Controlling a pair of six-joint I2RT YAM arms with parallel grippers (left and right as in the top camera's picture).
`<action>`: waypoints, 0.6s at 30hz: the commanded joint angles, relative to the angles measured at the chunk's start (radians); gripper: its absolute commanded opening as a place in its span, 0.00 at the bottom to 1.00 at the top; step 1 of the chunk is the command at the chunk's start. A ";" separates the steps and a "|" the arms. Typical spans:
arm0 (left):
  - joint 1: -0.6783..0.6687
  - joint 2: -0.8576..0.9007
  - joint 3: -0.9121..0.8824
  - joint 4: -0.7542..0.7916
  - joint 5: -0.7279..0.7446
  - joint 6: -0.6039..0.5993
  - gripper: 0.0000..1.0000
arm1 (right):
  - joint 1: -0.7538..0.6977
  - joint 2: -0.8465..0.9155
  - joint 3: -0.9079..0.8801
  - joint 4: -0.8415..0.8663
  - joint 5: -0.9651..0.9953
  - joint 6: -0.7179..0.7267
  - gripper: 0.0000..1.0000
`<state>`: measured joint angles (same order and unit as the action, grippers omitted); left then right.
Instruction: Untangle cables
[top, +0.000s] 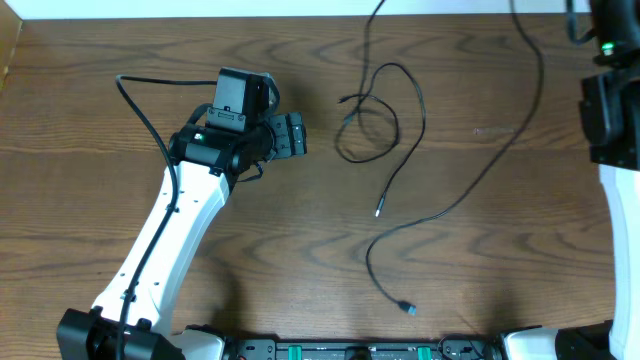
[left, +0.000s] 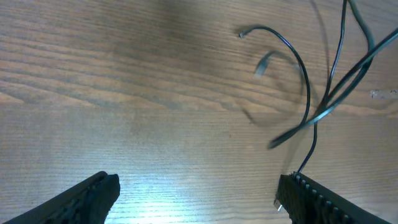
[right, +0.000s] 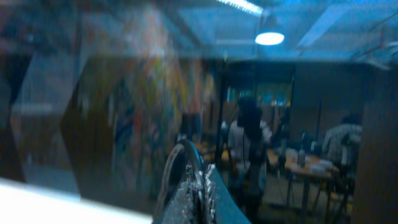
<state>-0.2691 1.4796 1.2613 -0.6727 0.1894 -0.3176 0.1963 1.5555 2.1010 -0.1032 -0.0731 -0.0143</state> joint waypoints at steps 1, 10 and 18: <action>0.002 0.003 0.019 -0.001 0.009 -0.002 0.87 | -0.024 -0.002 0.053 0.019 0.014 0.055 0.01; 0.002 0.003 0.019 -0.001 0.009 -0.002 0.87 | -0.043 -0.002 0.074 0.004 0.014 0.055 0.01; 0.002 0.003 0.019 -0.001 0.009 -0.002 0.87 | -0.056 0.002 0.074 -0.106 0.015 0.009 0.01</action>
<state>-0.2691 1.4796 1.2613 -0.6731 0.1898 -0.3176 0.1642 1.5558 2.1536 -0.1925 -0.0708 0.0147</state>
